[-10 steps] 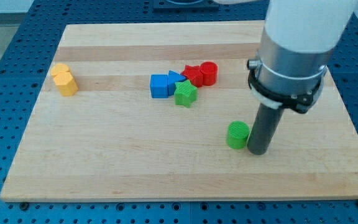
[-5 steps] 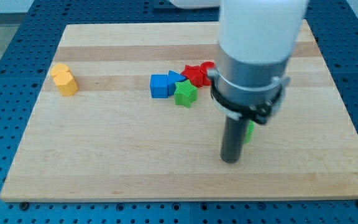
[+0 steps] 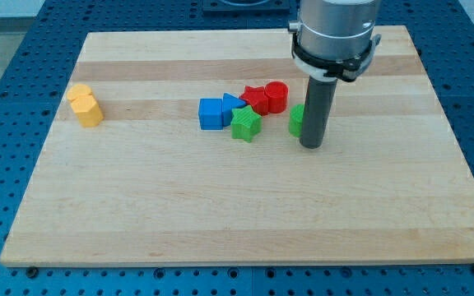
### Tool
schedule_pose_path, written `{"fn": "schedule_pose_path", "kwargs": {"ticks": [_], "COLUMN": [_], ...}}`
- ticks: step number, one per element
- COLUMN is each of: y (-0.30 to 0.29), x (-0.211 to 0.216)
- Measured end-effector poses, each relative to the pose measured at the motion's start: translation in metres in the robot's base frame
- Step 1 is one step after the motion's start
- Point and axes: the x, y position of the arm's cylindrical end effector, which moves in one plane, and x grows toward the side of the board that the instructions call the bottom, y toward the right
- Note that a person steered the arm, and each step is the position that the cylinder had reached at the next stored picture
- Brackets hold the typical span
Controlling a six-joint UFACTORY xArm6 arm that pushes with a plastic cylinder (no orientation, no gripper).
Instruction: Move the green circle into the red star
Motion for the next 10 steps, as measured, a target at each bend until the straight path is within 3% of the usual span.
{"fn": "schedule_pose_path", "kwargs": {"ticks": [1,2,6,8,10], "y": [0.029,0.022,-0.046,0.036,0.088], "x": [-0.003,-0.025,-0.043,-0.043,-0.105]}}
